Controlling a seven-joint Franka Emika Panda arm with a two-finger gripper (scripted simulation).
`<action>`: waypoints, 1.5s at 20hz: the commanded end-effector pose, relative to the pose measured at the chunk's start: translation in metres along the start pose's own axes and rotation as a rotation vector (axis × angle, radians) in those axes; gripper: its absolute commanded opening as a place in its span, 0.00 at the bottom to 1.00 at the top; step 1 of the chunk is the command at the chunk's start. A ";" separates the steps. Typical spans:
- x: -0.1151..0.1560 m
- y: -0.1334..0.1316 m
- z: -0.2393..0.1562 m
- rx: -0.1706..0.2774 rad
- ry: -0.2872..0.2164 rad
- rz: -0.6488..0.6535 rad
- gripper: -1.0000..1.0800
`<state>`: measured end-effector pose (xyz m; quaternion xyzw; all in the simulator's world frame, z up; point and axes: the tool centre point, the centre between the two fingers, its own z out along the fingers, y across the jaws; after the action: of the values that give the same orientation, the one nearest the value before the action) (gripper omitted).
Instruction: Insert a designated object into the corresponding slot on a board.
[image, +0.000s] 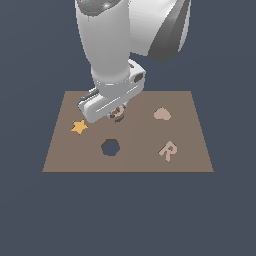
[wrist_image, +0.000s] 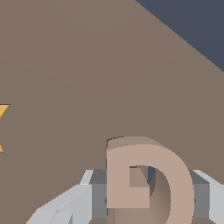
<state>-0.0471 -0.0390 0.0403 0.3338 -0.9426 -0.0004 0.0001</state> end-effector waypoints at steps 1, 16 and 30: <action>-0.002 -0.001 0.000 0.000 0.000 0.029 0.00; -0.003 -0.002 0.000 0.000 0.000 0.044 0.00; -0.003 -0.001 0.010 -0.001 0.000 0.042 0.96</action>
<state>-0.0441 -0.0383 0.0305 0.3139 -0.9495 -0.0010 0.0003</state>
